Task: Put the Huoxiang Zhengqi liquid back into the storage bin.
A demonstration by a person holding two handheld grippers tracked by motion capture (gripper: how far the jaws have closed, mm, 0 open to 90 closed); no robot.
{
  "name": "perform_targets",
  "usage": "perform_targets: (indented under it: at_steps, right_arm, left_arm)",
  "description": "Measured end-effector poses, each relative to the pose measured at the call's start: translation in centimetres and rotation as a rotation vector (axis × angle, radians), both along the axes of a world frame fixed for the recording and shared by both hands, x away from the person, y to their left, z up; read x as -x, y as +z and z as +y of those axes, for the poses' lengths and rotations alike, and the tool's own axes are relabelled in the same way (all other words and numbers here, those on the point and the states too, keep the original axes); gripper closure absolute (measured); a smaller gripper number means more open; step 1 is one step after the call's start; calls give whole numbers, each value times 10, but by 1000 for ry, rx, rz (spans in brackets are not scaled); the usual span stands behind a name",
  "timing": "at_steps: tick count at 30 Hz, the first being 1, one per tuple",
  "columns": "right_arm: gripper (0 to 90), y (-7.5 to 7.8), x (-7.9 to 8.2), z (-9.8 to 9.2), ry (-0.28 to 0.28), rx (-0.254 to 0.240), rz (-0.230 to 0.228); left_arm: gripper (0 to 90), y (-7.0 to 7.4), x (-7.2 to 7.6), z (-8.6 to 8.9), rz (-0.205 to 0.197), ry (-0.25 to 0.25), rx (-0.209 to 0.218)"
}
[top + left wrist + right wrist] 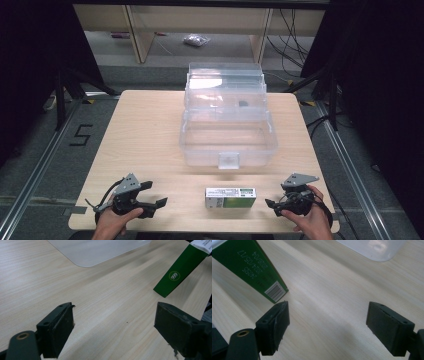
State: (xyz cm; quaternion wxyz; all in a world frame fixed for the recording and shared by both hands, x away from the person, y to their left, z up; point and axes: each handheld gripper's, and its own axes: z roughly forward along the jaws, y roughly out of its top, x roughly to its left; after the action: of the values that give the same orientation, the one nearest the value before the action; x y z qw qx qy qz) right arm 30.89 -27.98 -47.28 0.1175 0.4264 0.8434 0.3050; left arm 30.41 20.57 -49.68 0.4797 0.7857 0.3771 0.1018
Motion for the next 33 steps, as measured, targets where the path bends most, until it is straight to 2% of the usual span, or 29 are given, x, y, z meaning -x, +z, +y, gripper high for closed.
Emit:
perform_targets:
  at_steps: [1, 2, 3, 4, 5, 6, 10, 11, 13, 14, 15, 17, 18, 19, 20, 25, 26, 27, 32, 33]
  right_arm:
    - [199, 3, -1, -2, 23, 20, -4]
    - [199, 3, 0, -1, 18, 11, -9]
    - [199, 6, 0, 0, 12, 10, 7]
    - [199, 8, -1, -2, 44, 31, -10]
    - [200, 9, 0, -1, 47, 29, -12]
    - [200, 11, 2, 1, 25, 16, 7]
    - [200, 15, 1, 2, 89, 35, -20]
    - [200, 15, 1, 2, 89, 35, -20]
    - [200, 19, 2, 5, 119, 58, -29]
    - [200, 23, 4, 8, 113, 57, 0]
    - [200, 25, 3, 9, 143, 84, -15]
    - [200, 30, 5, 15, 151, 77, -14]
    - [199, 33, 3, 16, 171, 94, -33]
    - [199, 33, 3, 16, 171, 94, -33]
    - [196, 39, 5, 20, 189, 97, -19]
    - [196, 51, 6, 32, 238, 119, -42]
    - [196, 55, 6, 33, 246, 129, -28]
    - [195, 56, 5, 35, 256, 132, -45]
    - [189, 65, 2, 44, 300, 157, -46]
    - [190, 66, 3, 47, 294, 149, -22]
  left_arm:
    - [151, 0, 0, 0, 0, 0, 2]
    - [151, -1, 0, 0, 2, 2, 6]
    - [151, -1, -1, 0, 4, 1, 0]
    - [151, -1, -1, 0, 2, 4, 5]
    - [151, -1, -1, 0, 6, 6, 4]
    - [151, -1, 0, 0, 7, 12, -2]
    - [151, -1, 0, 0, 2, 4, 5]
    - [151, -1, 0, 0, 2, 4, 5]
    - [151, -1, 0, 0, 4, 12, 3]
    - [151, -1, 0, 0, 4, 13, 4]
    - [151, -1, 0, 0, 6, 15, 4]
    - [151, -2, 0, 0, 9, 16, 7]
    - [151, -2, -1, 0, 11, 10, 8]
    - [151, -2, -1, 0, 11, 10, 8]
    - [151, -2, -1, -1, 11, 12, 11]
    - [151, -2, -1, 0, 3, 18, 20]
    - [150, -2, -1, 0, 5, 18, 16]
    - [151, -2, -1, 0, 5, 18, 16]
    - [151, -2, -2, 0, -2, 16, 23]
    - [151, -2, -1, 0, -4, 15, 23]
